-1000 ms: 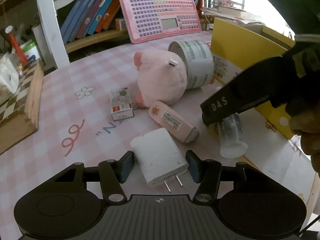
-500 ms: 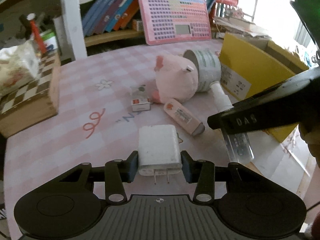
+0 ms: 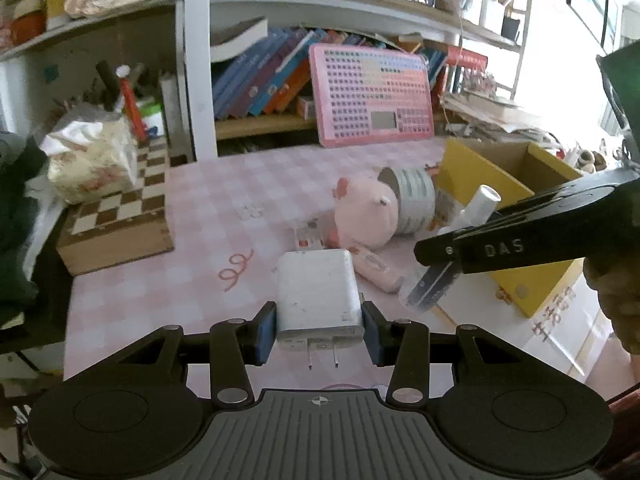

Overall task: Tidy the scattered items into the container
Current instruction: 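Lift the spray bottle and white charger and carry both over the yellow box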

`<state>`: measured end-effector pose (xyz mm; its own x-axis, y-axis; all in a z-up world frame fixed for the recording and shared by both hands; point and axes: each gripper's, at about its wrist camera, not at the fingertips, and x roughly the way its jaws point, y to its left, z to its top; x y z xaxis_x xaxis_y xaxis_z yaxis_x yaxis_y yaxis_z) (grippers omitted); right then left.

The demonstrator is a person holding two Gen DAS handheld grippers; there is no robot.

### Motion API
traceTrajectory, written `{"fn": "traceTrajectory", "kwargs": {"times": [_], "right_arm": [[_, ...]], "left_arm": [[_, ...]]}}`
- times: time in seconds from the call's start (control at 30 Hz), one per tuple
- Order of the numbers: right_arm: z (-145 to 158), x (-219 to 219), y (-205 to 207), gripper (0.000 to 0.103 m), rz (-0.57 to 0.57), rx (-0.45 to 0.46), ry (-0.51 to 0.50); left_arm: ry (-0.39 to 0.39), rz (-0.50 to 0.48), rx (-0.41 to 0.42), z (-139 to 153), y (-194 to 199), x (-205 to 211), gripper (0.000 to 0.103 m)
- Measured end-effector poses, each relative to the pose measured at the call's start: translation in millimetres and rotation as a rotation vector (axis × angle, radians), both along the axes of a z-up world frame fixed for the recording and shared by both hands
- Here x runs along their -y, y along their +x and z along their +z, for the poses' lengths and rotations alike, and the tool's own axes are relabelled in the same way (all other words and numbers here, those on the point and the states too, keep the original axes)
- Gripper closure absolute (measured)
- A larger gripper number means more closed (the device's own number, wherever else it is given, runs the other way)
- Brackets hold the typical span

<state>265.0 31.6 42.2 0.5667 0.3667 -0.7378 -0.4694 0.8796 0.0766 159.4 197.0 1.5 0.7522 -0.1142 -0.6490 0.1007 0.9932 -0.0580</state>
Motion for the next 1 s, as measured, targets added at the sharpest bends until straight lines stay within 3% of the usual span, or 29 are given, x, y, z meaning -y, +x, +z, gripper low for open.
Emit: {"fn": "traceTrajectory", "kwargs": {"times": [0.33, 0.5, 1.0], "right_arm": [[26, 25, -25, 0.072, 0.011, 0.030, 0.079], [49, 46, -39, 0.072, 0.034, 0.101, 0.093], [107, 172, -26, 0.072, -0.048, 0.287, 0.165]], "left_arm": [[0.012, -0.029, 0.040, 22, -20, 19, 0.060], [0.013, -0.050, 0.079, 38, -25, 39, 0.060], [0.077, -0.175, 0.228, 85, 2, 149, 0.060]]}}
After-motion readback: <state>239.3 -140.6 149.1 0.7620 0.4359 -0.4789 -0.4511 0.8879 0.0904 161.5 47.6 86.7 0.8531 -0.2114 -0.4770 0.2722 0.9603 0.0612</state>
